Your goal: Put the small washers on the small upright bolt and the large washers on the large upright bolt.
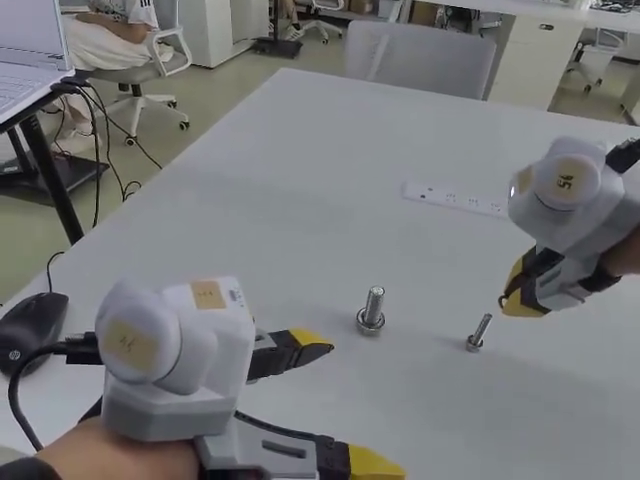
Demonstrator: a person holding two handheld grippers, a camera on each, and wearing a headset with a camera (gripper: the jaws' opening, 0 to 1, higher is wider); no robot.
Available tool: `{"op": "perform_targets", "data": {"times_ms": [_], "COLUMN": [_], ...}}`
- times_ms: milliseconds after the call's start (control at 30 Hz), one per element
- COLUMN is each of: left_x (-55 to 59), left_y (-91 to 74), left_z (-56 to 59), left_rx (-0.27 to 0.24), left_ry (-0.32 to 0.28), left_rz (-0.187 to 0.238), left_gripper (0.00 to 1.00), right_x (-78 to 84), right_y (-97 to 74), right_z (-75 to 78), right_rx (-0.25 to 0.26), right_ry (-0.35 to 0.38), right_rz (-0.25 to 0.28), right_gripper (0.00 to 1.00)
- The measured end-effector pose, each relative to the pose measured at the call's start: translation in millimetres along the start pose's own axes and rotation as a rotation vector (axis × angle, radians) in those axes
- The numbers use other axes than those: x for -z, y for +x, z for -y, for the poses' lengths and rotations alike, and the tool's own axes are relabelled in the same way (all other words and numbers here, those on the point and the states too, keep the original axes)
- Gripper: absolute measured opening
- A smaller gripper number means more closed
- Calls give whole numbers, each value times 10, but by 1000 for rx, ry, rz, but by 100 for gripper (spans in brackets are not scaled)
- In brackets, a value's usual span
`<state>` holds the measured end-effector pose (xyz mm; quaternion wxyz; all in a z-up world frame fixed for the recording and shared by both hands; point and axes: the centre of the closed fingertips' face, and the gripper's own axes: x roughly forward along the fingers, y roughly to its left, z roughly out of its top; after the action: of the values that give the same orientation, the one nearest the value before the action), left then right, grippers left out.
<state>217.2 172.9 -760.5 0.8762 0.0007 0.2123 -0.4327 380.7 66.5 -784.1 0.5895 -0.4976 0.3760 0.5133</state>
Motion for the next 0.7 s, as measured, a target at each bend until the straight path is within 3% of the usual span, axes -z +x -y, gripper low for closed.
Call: {"op": "perform_targets", "data": {"times_ms": [700], "left_x": [18], "left_y": [4], "left_z": [-43], "left_rx": [-22], "left_ry": [-13], "left_rz": [-9], "left_gripper": [74], "right_x": [64], "right_y": [263], "right_z": [74], "right_rx": [-57], "right_ry": [0], "right_rz": [-25], "right_gripper": [13]}}
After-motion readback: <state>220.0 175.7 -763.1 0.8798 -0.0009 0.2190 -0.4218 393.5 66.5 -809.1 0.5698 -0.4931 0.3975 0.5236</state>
